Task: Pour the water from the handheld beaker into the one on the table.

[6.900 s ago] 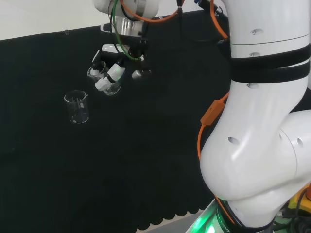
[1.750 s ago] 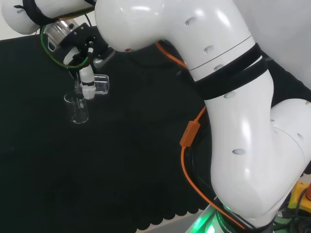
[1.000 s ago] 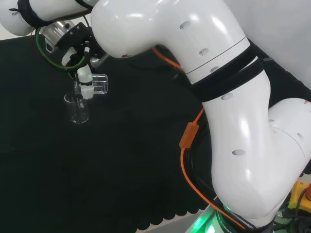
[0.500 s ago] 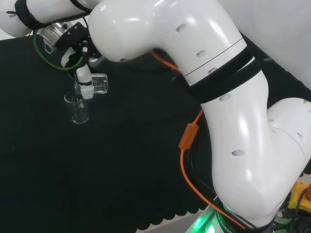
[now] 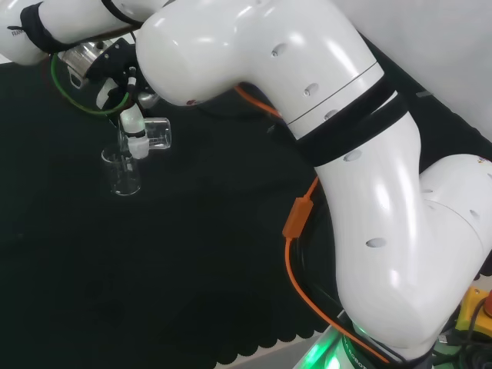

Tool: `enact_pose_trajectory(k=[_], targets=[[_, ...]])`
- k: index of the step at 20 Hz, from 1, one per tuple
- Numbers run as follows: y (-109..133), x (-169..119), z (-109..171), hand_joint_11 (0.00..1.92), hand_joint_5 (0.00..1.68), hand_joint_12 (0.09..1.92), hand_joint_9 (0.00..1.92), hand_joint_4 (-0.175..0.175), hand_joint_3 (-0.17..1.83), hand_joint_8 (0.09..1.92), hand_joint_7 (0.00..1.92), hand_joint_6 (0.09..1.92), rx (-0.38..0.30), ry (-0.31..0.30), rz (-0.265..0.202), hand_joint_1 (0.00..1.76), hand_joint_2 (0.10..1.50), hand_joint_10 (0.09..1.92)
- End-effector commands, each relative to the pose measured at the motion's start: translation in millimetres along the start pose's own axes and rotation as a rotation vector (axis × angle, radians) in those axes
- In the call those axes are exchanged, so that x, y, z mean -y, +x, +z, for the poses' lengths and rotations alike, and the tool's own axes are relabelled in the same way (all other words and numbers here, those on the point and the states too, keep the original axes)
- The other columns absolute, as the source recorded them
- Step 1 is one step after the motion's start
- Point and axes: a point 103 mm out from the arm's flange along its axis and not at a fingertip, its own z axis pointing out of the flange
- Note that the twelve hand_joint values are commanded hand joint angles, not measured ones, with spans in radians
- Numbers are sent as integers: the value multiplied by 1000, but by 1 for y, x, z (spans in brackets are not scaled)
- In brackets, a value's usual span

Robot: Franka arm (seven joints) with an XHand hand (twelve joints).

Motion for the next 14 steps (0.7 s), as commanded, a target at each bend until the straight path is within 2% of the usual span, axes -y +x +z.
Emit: enact_pose_trajectory(k=[1,14], targets=[[-3,0,3,1196,1144,862,1388,-175,953,983,1208,1016,9,6,2,1298,552,872],[-2,-2,-2,1196,1142,862,1386,-175,954,987,1206,1019,27,36,14,1297,552,874]])
